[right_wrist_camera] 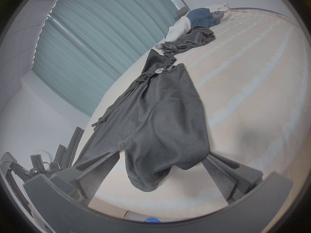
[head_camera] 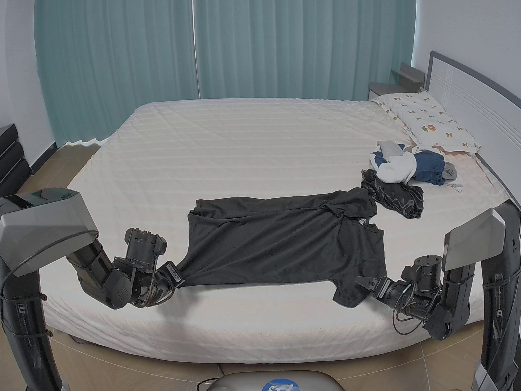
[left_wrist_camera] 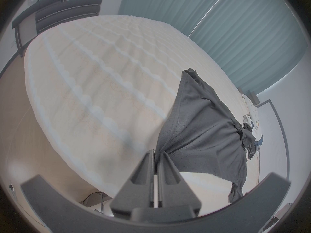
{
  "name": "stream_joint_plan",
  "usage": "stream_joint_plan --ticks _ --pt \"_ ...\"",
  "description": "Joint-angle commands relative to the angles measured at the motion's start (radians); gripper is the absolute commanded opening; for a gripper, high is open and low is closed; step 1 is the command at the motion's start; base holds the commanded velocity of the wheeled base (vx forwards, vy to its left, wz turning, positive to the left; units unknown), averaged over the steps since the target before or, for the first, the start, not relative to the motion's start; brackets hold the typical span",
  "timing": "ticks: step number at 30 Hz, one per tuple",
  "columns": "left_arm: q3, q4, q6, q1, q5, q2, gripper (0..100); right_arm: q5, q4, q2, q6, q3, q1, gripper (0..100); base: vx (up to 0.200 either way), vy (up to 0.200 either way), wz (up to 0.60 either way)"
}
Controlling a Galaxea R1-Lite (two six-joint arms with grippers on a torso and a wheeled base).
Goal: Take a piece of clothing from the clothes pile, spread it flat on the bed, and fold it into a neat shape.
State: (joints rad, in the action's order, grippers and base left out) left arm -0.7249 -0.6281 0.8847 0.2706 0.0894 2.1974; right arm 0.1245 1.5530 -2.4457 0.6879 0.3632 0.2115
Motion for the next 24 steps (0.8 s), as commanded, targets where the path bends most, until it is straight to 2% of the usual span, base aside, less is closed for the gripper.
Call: stream_joint_plan --ticks 1,3,4,11,17,22,24 --pt "0.009 -0.007 0.0 -0.013 -0.013 -0.004 0 0.0 0.009 -0.021 0.001 0.023 0.014 100 0.0 0.0 0.0" --pt "0.009 -0.009 0.0 -0.013 -0.016 -0.004 0 -0.002 0.009 -0.044 -0.001 0.033 0.014 100 0.0 0.0 0.0" --pt "0.009 -0.009 0.0 -0.013 -0.016 -0.004 0 -0.003 0.009 -0.058 -0.001 0.034 0.012 0 0.0 0.0 0.0" --pt "0.012 -0.009 0.0 -0.013 -0.016 -0.005 0 -0.031 0.01 -0.035 -0.002 0.017 0.0 0 0.0 0.0 0.0" --pt "0.022 -0.007 -0.003 -0.013 -0.014 -0.021 0 -0.035 0.01 0.082 -0.01 -0.112 -0.029 0 0.0 0.0 0.0" --pt "0.056 0.004 -0.015 -0.011 -0.013 -0.073 0 -0.009 0.01 0.192 -0.05 -0.237 -0.05 0 0.0 0.0 0.0" --pt "0.078 0.031 -0.053 -0.008 -0.014 -0.102 0 0.026 0.009 0.24 -0.08 -0.294 -0.066 0 0.0 0.0 0.0"
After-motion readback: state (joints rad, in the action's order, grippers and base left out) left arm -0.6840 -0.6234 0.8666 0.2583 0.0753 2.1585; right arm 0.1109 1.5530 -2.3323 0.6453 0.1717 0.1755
